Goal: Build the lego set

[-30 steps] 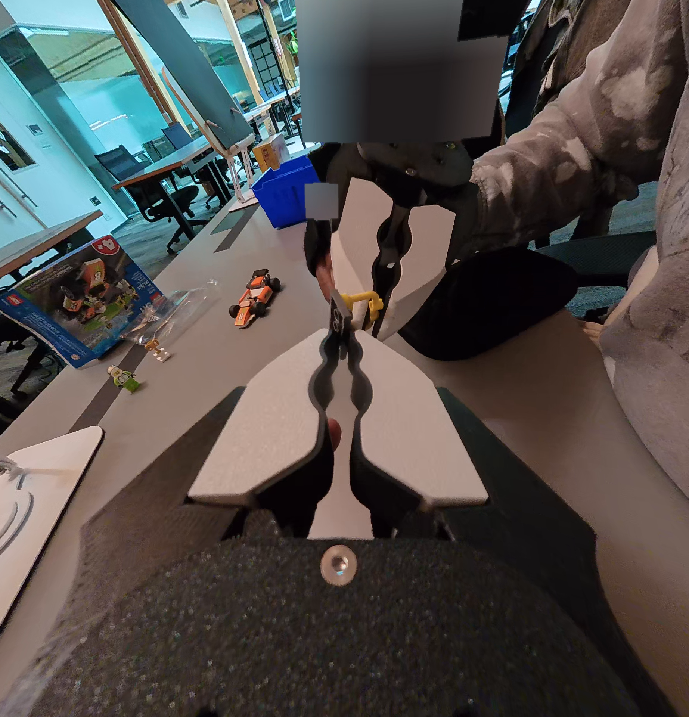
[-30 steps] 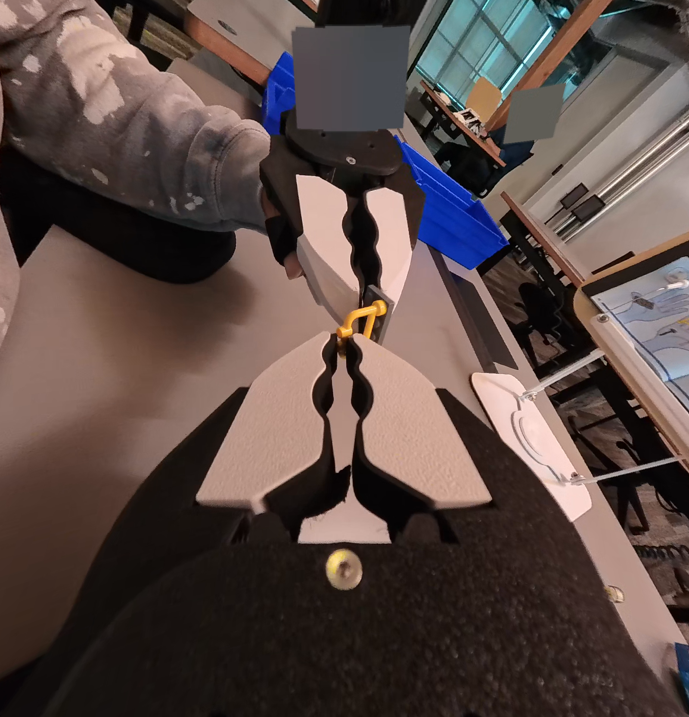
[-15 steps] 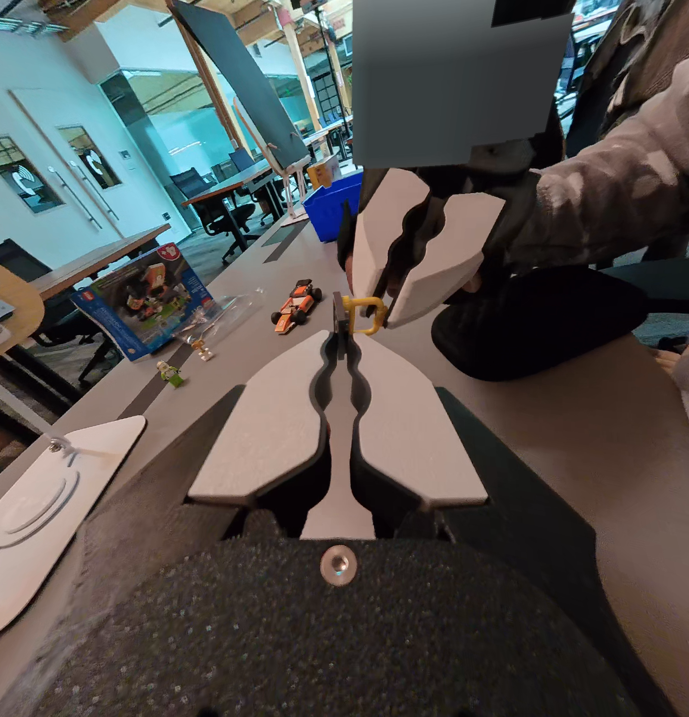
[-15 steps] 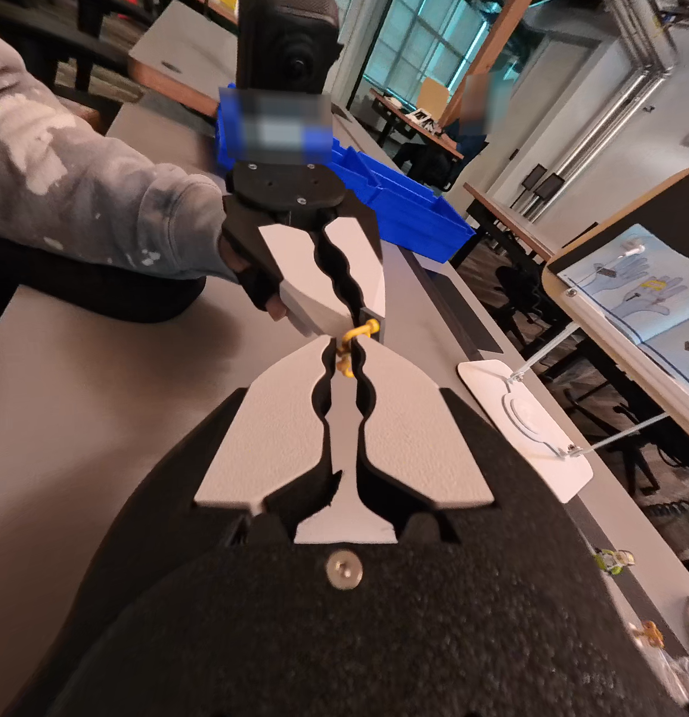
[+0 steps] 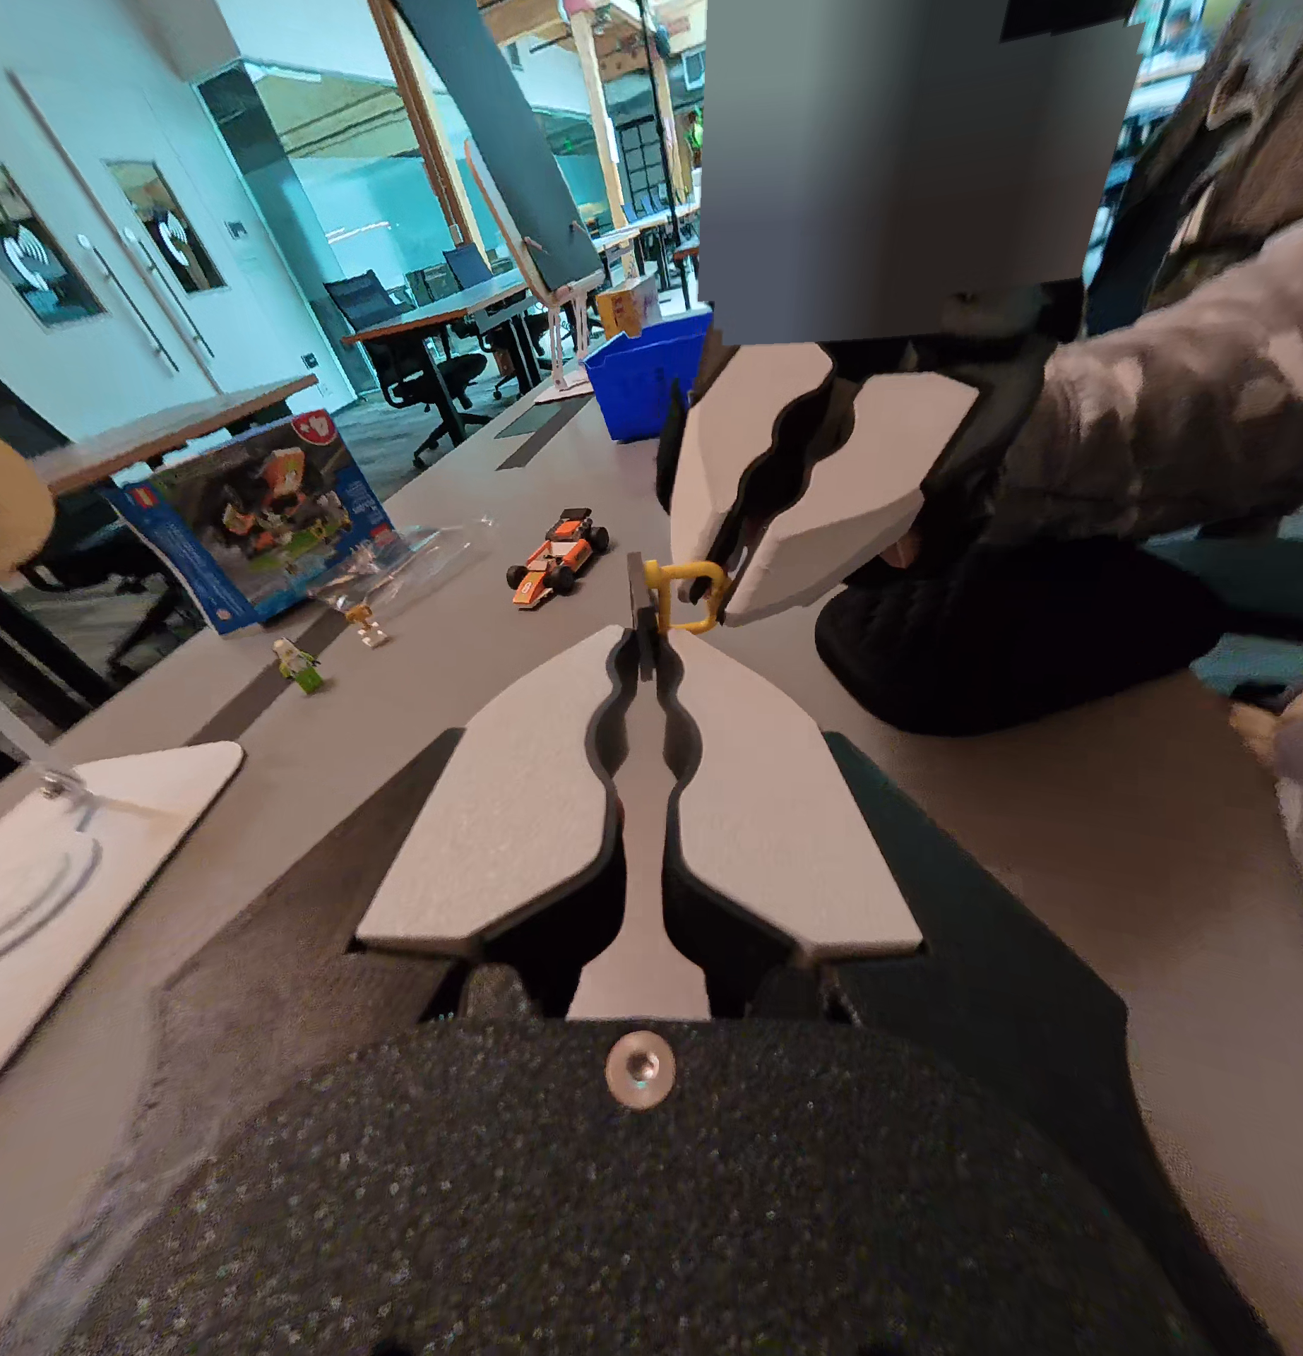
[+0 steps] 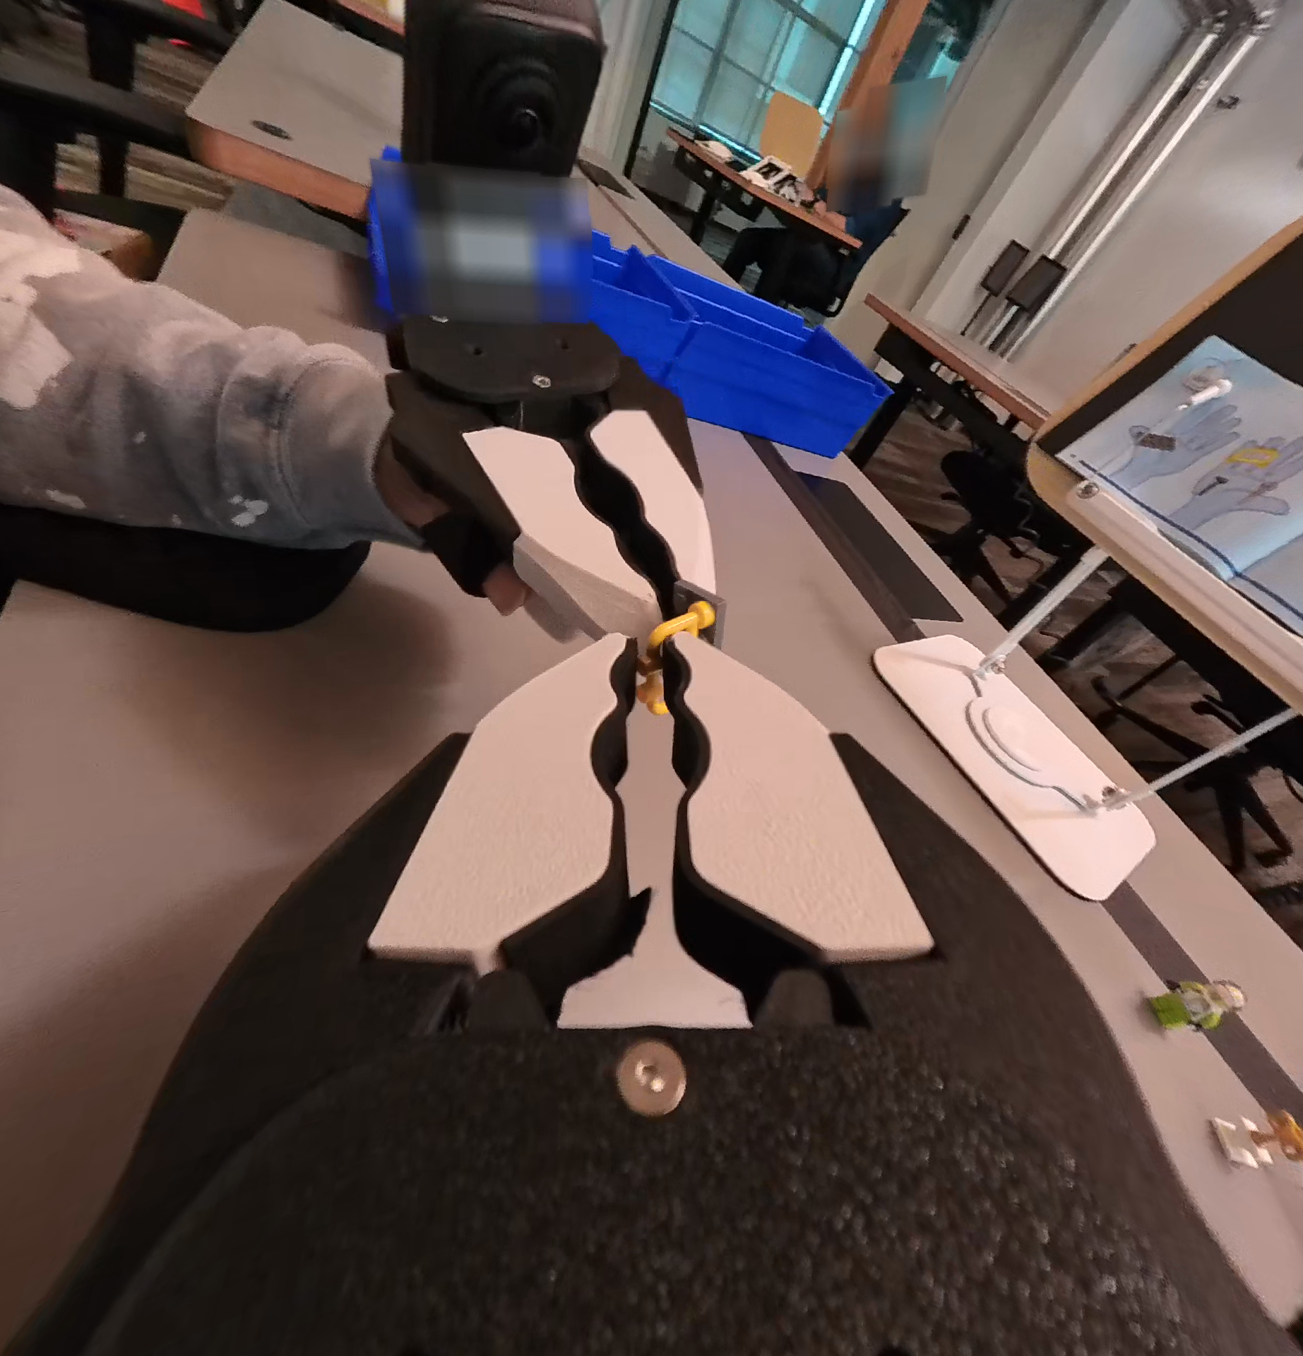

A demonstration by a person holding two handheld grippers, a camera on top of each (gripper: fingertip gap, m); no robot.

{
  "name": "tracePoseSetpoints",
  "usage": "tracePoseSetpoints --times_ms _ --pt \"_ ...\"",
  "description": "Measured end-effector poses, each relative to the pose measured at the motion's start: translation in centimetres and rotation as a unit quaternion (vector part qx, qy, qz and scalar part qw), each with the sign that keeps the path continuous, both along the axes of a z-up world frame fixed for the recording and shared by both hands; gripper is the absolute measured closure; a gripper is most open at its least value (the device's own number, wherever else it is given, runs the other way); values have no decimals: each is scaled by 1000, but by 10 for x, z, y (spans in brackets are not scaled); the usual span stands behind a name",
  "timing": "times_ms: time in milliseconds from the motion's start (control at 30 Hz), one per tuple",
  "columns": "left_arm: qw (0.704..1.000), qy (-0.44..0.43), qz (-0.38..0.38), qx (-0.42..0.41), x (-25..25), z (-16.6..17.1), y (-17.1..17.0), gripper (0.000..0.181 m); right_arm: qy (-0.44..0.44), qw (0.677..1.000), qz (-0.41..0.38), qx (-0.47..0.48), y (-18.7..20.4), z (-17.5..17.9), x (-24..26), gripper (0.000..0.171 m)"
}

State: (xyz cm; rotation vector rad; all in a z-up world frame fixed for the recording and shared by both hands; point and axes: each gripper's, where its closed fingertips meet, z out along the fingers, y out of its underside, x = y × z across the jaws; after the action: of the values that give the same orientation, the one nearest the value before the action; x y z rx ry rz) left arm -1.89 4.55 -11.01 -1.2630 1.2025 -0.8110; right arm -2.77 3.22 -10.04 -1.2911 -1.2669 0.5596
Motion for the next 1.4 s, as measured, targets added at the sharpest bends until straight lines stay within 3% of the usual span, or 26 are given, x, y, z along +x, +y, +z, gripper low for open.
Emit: tracePoseSetpoints --times_ms 167,267,500,667,900,1067,1400 --pt "993 -75 18 -93 -7 7 15 176 33 998 -33 -34 14 0 10 139" --pt "983 -119 1 -143 -6 14 15 176 59 996 -46 -48 20 -3 13 134" --pt "962 -163 -68 -206 5 19 -4 176 45 998 -38 -2 18 3 3 136" --pt "948 -187 -75 -246 4 21 -1 176 12 994 -62 85 19 9 3 152" --pt "933 -203 -77 -288 3 19 4 176 0 994 -67 88 22 7 -2 146" --pt "926 -213 -78 -303 0 20 7 176 -9 991 -78 104 25 9 -2 153" --pt "928 -191 -66 -312 -2 11 13 171 -43 998 5 -35 30 -6 7 156"
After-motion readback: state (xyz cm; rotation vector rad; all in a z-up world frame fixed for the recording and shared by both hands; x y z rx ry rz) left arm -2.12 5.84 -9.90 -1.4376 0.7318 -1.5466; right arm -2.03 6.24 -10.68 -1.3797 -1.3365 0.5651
